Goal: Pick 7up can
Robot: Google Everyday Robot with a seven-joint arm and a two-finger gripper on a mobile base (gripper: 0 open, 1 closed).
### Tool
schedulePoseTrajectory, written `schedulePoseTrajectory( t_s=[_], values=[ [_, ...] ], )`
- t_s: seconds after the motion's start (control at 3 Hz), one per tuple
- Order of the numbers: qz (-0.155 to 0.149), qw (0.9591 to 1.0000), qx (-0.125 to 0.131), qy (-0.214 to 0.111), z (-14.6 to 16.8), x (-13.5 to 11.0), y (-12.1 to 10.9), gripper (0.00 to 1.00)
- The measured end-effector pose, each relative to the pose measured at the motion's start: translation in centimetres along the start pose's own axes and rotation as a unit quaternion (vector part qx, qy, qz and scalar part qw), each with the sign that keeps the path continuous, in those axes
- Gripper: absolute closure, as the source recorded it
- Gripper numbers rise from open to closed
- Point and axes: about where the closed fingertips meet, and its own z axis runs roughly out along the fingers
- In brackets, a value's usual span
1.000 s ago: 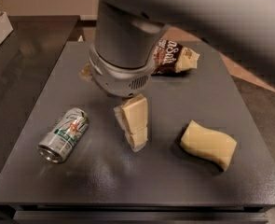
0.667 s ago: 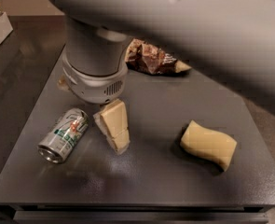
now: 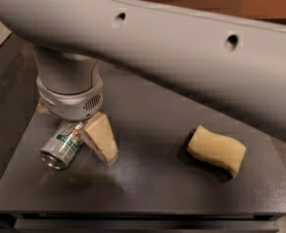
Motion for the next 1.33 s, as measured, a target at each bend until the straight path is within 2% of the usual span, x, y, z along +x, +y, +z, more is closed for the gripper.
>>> schedulePoseTrajectory(
  t_s=[0.33,1.0,1.33],
  values=[
    [-0.032,0.9993,-0.015,0.006,1.6,-0.7,-0.7,0.0],
    [-0.075,0.9958,-0.049,0.02,4.7,-1.2,-1.0,0.0],
    [-0.086,0.9943,-0.055,0.031,5.0,-1.2,-1.2,0.14]
  ],
)
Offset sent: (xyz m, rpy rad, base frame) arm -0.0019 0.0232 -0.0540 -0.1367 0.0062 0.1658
